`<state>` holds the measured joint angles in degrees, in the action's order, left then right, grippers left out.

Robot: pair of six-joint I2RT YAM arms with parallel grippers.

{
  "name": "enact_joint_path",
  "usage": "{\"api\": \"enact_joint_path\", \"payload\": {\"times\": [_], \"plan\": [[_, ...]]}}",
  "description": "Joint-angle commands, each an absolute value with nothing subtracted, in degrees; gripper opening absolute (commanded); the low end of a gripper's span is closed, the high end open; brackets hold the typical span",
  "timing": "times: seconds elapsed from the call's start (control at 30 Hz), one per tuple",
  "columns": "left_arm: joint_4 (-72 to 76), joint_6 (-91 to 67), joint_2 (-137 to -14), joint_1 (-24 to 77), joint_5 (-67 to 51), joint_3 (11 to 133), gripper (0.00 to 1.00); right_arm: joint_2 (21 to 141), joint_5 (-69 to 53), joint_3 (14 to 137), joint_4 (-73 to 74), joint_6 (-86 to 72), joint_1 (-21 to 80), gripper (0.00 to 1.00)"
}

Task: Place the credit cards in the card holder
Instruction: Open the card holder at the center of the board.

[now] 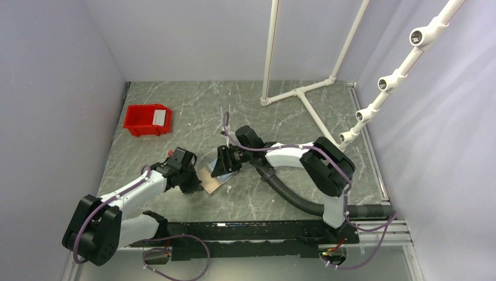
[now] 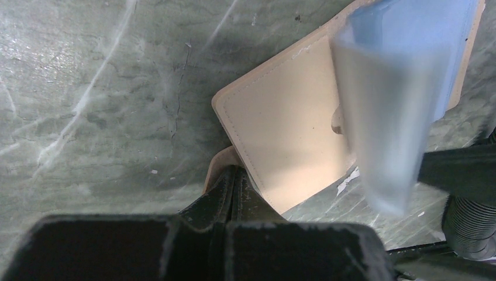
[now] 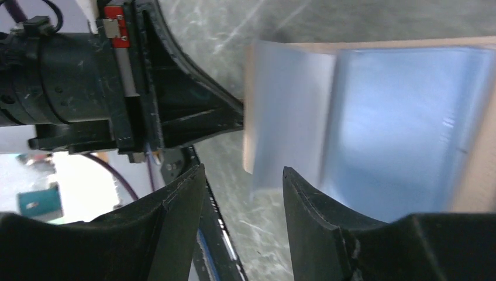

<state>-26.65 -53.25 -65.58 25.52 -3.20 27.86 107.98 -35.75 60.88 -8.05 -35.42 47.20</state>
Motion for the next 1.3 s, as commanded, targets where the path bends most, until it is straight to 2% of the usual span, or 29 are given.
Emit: {"api": "enact_joint_path", "payload": {"times": [0.0, 0.07, 0.1, 0.3, 0.37, 0.43, 0.5, 0.53, 0.63, 0.73, 0.87, 1.0, 1.07, 1.13, 1.2, 1.27], "plan": [[-26.76, -54.15, -66.15, 25.48, -3.72, 27.18, 0.0, 113.28, -46.07, 59.16, -24.55, -44.32, 48.74, 0.52], [-27.71, -54.83, -65.41, 25.49, -3.83, 27.45, 0.02, 115.57, -46.3, 58.88, -25.99, -45.14, 49.19, 0.52], [-28.77, -55.25, -64.65, 25.49, -3.75, 27.73, 0.06, 116.1, -46.03, 58.95, -25.49, -44.58, 49.28, 0.52], [-42.55, -58.28, -54.69, 25.49, -3.78, 33.42, 0.44, 117.32, -39.64, 61.25, -15.22, -35.98, 49.28, 0.52], [-48.75, -58.78, -50.98, 25.49, -2.85, 38.55, 0.47, 117.64, -38.32, 61.0, -15.05, -35.42, 49.39, 0.5], [-51.57, -59.05, -48.73, 25.49, -0.58, 42.65, 0.42, 118.35, -36.76, 60.6, -15.25, -35.93, 49.48, 0.44], [-50.19, -58.7, -49.28, 25.49, -0.17, 44.87, 0.36, 119.13, -35.51, 60.01, -15.68, -36.78, 49.48, 0.3], [-46.75, -57.91, -50.92, 25.44, -0.18, 44.85, 0.31, 119.28, -35.32, 59.57, -16.38, -37.44, 49.48, 0.24], [-33.64, -54.86, -61.32, 25.14, -6.86, 45.04, 0.02, 119.32, -34.04, 59.03, -17.12, -38.33, 49.78, 0.09], [-28.74, -53.36, -73.99, 25.13, -9.72, 47.12, 0.0, 118.25, -32.95, 58.53, -17.53, -38.94, 49.83, 0.01], [-25.65, -52.1, -80.78, 24.55, -7.88, 44.33, 0.0, 115.93, -33.17, 57.55, -16.72, -38.38, 49.56, 0.0], [-26.31, -53.6, -79.24, 24.45, -3.56, 38.13, 0.0, 112.4, -35.72, 56.86, -13.55, -35.9, 48.33, 0.01], [-25.55, -54.96, -77.44, 24.42, -2.78, 34.68, 0.0, 112.45, -38.56, 59.13, -10.62, -34.81, 47.96, 0.09], [-23.03, -56.23, -76.31, 24.43, -4.12, 30.68, 0.0, 112.62, -39.42, 60.74, -9.9, -34.82, 47.94, 0.23], [-21.7, -56.97, -76.27, 24.43, -3.97, 28.23, 0.0, 113.13, -38.24, 62.12, -9.74, -35.35, 48.34, 0.28], [-21.96, -57.23, -76.23, 24.43, -3.5, 27.15, 0.0, 114.24, -37.93, 62.68, -10.97, -36.53, 49.0, 0.28]]}}
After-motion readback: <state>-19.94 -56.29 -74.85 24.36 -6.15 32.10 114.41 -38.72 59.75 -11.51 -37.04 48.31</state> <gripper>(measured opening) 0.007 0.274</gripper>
